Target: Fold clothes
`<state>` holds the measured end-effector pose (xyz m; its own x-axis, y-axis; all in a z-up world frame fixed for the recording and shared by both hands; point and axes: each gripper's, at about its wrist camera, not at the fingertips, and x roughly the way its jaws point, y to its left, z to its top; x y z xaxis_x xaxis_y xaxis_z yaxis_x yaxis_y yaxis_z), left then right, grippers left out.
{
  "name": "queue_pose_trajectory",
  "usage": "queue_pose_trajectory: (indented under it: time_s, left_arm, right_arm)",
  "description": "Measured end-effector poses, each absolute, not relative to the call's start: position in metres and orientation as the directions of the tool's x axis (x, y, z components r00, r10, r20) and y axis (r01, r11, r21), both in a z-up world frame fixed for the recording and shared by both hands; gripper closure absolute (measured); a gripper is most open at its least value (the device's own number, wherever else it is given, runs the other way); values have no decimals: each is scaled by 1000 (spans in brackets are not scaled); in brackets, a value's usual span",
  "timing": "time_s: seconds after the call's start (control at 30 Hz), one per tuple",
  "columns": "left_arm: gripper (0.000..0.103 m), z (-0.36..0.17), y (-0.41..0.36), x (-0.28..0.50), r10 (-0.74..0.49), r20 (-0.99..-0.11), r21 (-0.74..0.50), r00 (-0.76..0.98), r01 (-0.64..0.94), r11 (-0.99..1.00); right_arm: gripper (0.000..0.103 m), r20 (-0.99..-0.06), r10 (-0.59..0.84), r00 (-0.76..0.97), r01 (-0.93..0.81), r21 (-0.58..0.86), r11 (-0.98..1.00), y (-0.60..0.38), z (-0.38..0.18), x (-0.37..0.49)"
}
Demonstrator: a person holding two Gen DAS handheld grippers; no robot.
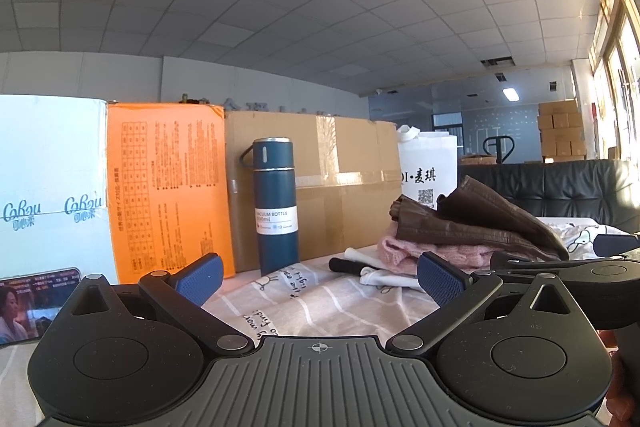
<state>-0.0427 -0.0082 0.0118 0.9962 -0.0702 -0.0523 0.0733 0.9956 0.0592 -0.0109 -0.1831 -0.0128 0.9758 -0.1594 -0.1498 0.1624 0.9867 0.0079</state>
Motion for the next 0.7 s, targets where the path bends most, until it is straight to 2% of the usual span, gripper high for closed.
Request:
queue_pose_trajectory:
  time_s: [0.7]
  left_arm:
    - [0,11,-8,-41,-71,-61,57,996,74,996]
  right_arm:
    - [0,-150,-159,976,162,8,987,-183,-13,-11]
